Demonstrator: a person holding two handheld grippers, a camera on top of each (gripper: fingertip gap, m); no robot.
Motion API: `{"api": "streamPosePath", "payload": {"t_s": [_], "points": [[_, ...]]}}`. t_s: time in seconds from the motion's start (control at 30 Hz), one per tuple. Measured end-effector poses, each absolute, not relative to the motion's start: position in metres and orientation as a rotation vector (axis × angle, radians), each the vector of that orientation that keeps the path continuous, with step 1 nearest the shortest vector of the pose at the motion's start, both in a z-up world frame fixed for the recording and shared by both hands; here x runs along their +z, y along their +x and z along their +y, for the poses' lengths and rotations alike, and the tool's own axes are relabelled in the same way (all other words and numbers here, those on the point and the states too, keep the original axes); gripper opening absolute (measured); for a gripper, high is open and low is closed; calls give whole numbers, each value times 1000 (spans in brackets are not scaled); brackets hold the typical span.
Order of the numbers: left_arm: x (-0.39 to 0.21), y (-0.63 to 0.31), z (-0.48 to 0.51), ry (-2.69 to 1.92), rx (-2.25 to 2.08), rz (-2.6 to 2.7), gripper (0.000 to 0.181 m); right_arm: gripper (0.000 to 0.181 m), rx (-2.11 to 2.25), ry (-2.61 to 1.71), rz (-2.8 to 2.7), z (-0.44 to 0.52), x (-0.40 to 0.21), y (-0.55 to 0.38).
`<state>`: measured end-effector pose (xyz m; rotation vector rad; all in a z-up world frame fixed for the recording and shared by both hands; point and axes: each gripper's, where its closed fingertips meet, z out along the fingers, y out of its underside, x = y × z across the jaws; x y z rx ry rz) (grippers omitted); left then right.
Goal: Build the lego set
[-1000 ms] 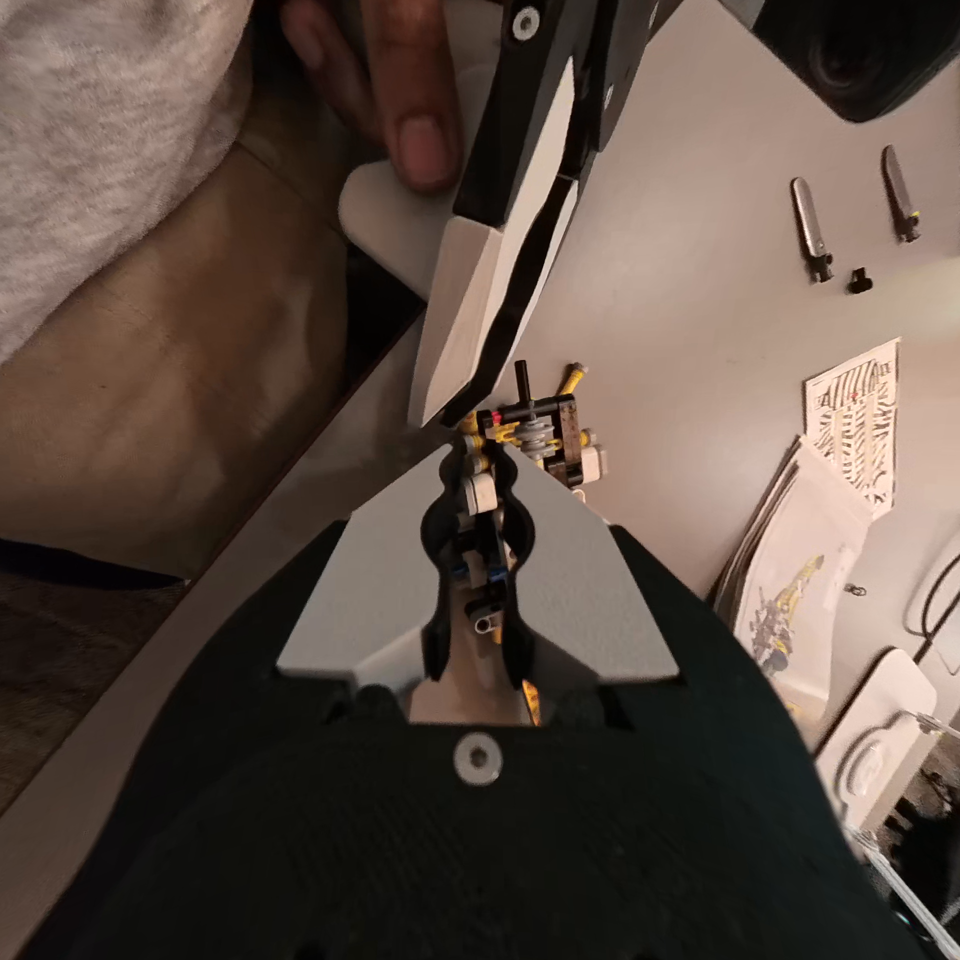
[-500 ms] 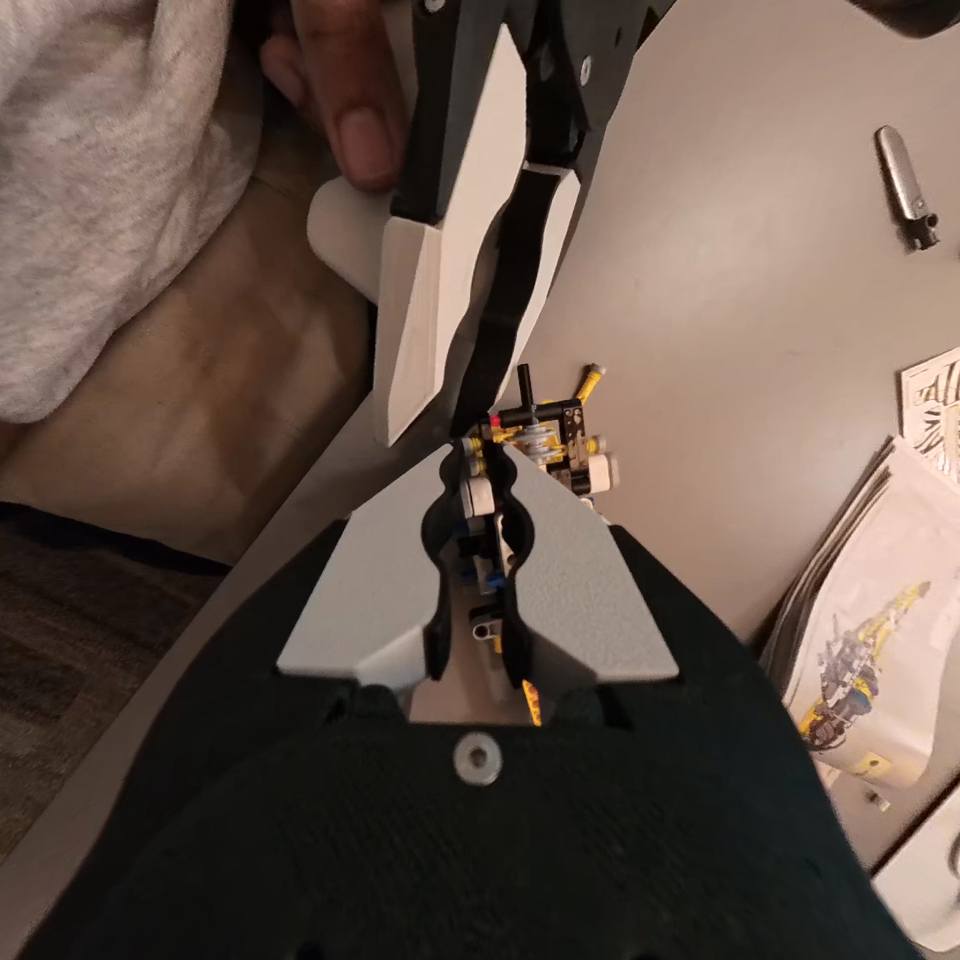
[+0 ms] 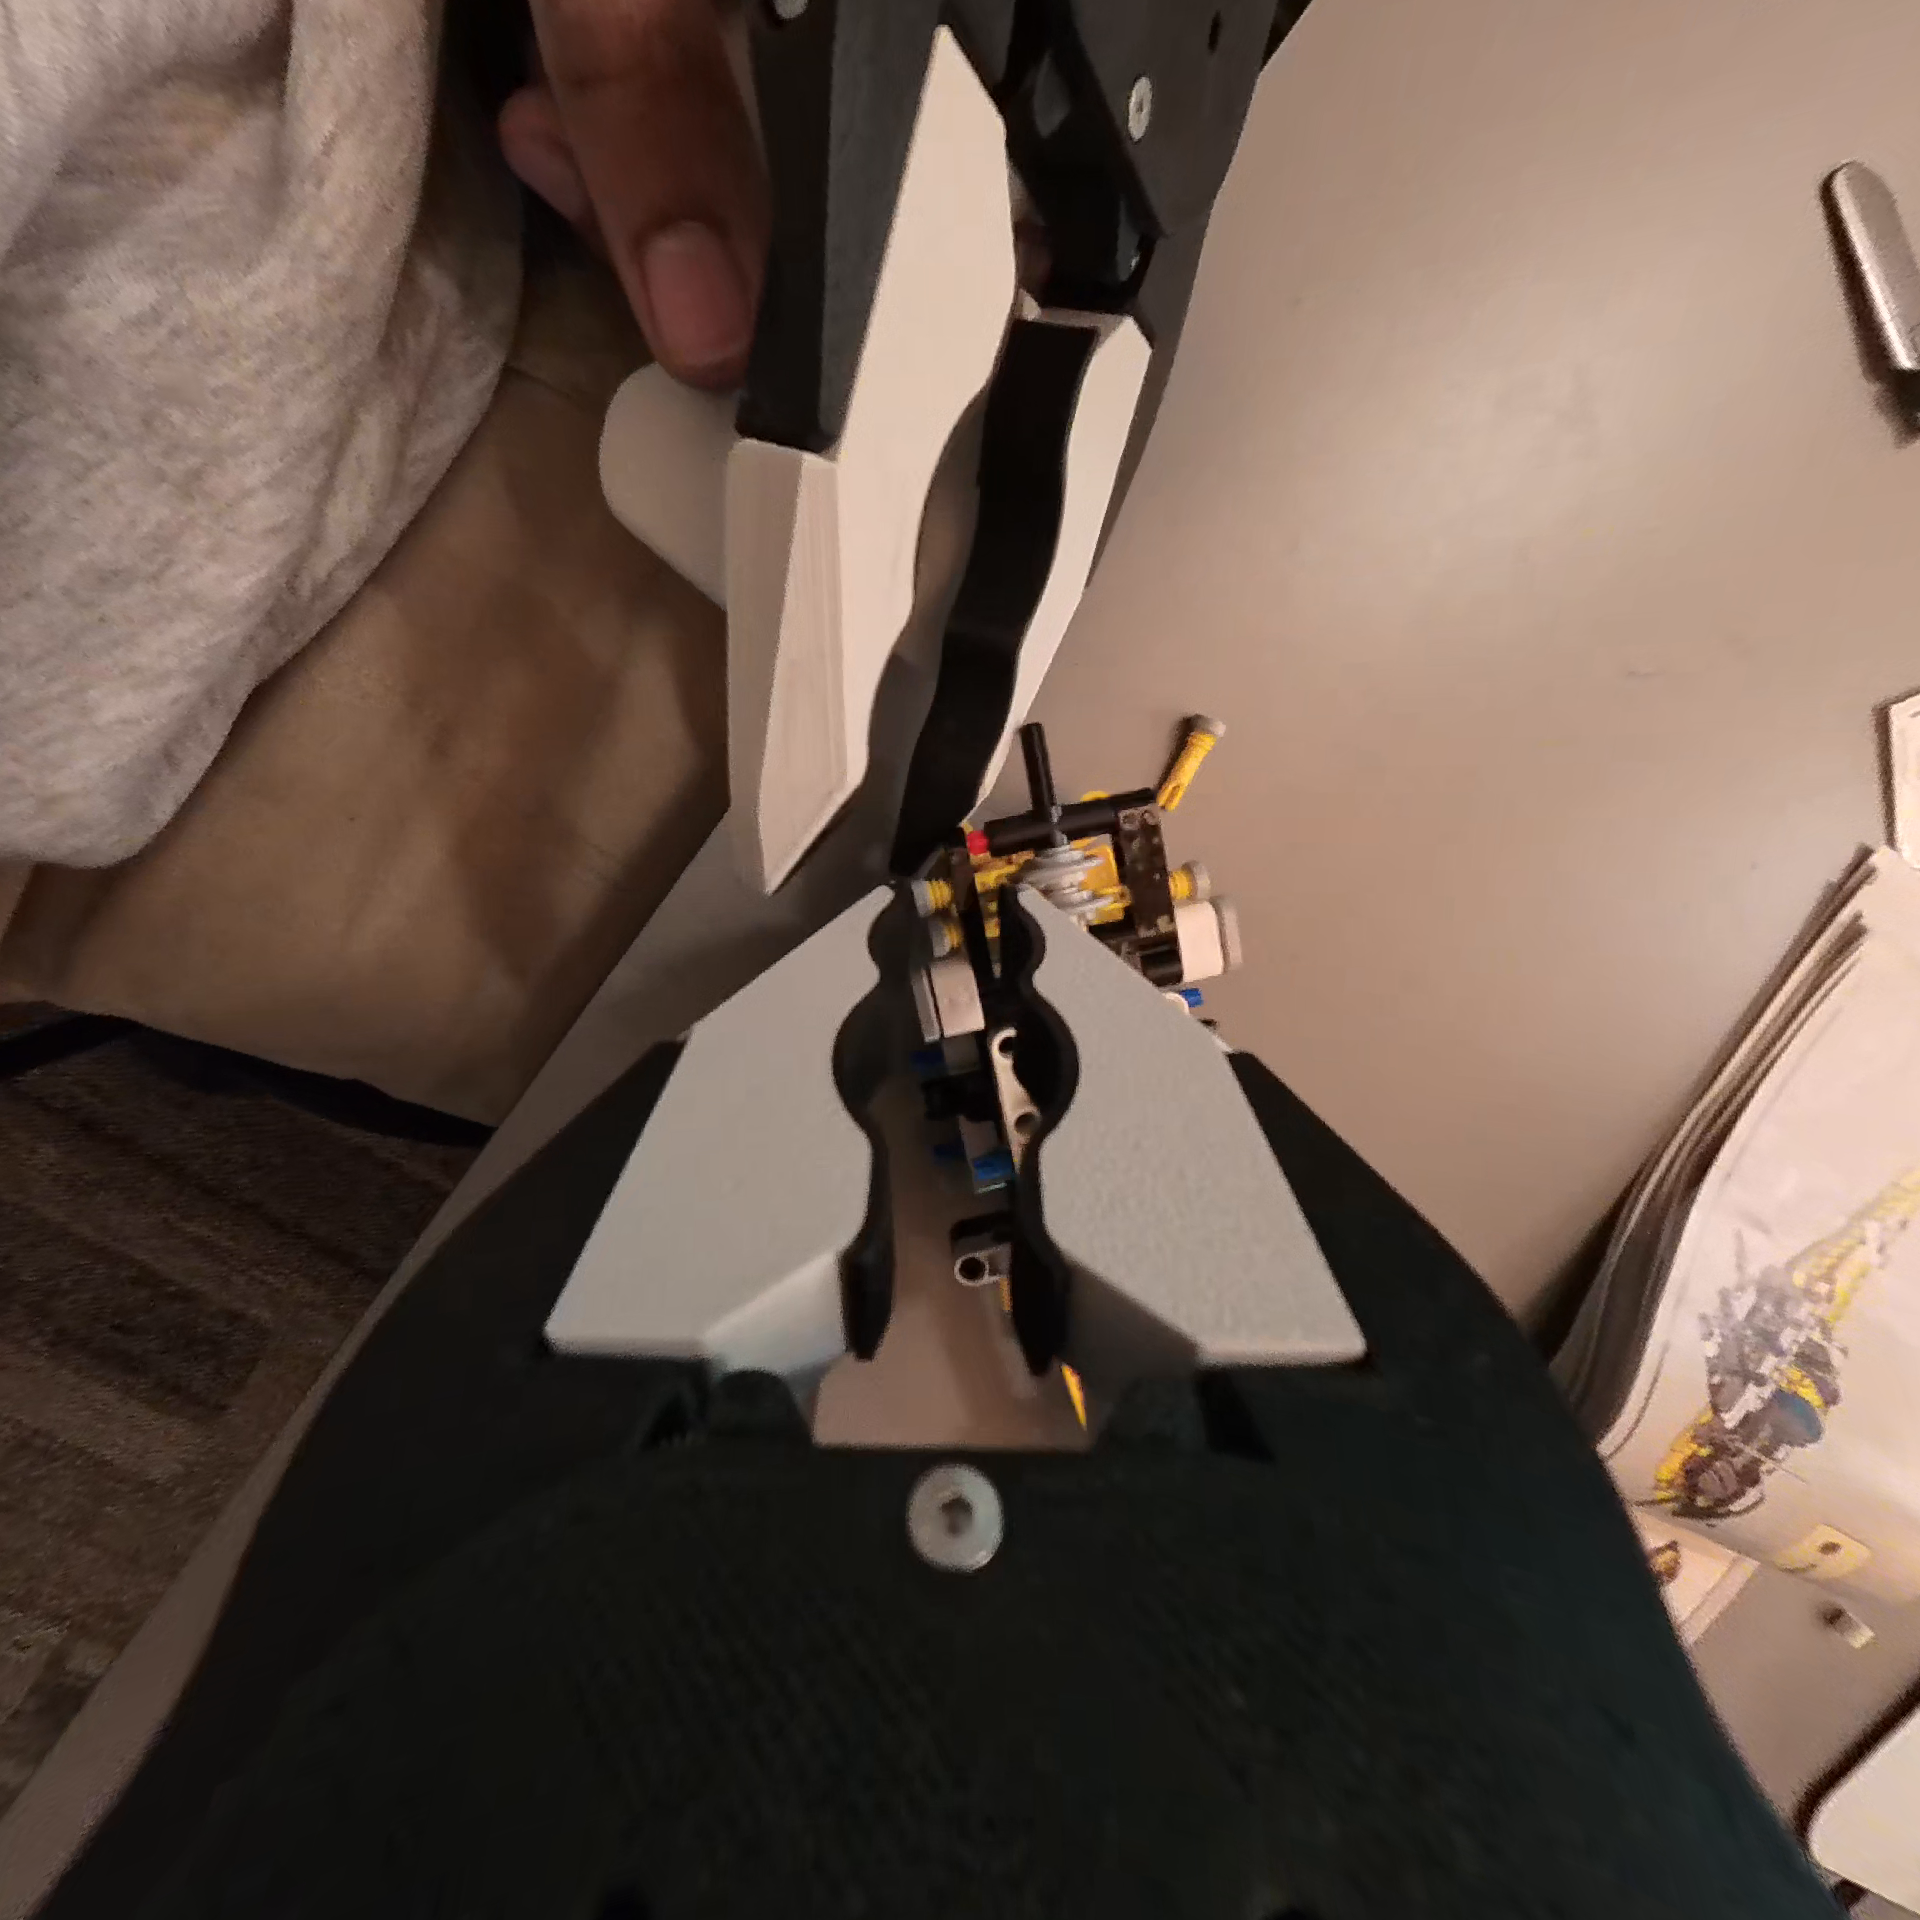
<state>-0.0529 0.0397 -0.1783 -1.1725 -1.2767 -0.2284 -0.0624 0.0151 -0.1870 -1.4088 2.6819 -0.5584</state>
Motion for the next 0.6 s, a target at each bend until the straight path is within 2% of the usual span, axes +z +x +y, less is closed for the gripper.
{"api": "streamPosePath", "payload": {"t_s": [0.03, 0.6], "points": [[-178, -53, 39, -1171, -228, -1278, 30, 14, -560, -1406, 2684, 15, -187, -63], [-177, -53, 40, -1167, -237, -1266, 25, 9, -560, -1465, 2689, 18, -190, -63]]}}
